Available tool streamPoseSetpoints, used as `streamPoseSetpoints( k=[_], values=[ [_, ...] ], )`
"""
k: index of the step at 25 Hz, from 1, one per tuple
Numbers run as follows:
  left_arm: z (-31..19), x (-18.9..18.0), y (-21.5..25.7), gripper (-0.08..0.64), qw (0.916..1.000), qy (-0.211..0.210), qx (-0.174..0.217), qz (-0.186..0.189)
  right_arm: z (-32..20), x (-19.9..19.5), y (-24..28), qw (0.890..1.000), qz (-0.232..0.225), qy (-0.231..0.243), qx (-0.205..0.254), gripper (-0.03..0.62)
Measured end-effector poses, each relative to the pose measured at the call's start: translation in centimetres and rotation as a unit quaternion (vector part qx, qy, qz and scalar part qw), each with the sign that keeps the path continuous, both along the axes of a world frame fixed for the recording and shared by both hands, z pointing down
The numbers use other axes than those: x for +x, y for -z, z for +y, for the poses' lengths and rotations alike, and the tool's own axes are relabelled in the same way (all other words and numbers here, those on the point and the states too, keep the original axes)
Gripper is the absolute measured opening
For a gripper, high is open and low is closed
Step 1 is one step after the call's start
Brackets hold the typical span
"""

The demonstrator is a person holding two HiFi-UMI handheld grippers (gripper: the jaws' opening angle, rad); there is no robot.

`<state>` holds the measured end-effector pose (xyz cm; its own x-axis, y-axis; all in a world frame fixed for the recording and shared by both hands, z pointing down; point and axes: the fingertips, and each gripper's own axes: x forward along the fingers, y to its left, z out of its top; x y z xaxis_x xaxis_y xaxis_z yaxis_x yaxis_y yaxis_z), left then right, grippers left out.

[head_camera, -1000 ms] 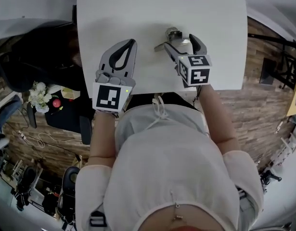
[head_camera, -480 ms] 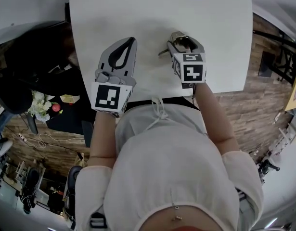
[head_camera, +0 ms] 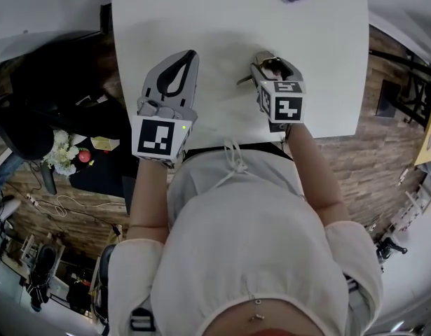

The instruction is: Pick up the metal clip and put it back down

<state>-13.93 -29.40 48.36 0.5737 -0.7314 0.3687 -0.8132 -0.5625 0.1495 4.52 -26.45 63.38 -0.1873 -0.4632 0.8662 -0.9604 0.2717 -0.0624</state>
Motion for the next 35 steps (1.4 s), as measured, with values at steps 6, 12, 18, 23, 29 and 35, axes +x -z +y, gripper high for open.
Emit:
streamPoseSetpoints(
  k=[6, 12, 18, 23, 29, 35],
  values=[
    [-0.4, 0.6, 3.8, 0.018, 0.9983, 0.004, 0.058, 0.004, -1.1, 0.5, 5.4, 0.997, -0.033, 0.002, 0.074, 0.298],
    [0.5, 1.4, 9.2, 0.018, 0.9954, 0.006, 0.095, -0.012, -2.2, 1.5, 13.0, 0.982, -0.061, 0.012, 0.177, 0.298],
    [1.9, 1.7, 14.5, 0.018, 0.9873, 0.014, 0.158, -0.012, -1.9, 1.7, 21.6, 0.953, -0.088, 0.036, 0.287, 0.296],
    [3.1, 2.4, 17.9, 0.018, 0.9822, 0.029, 0.185, -0.014, -0.4, 2.3, 27.9, 0.922, -0.081, 0.069, 0.373, 0.296],
    [5.0, 3.5, 20.5, 0.018, 0.9764, 0.034, 0.213, -0.018, 1.4, 3.9, 33.0, 0.895, -0.087, 0.074, 0.432, 0.296],
    [6.0, 4.4, 21.2, 0.018, 0.9744, 0.04, 0.22, -0.019, 2.4, 5.0, 34.4, 0.884, -0.087, 0.076, 0.454, 0.296]
  ],
)
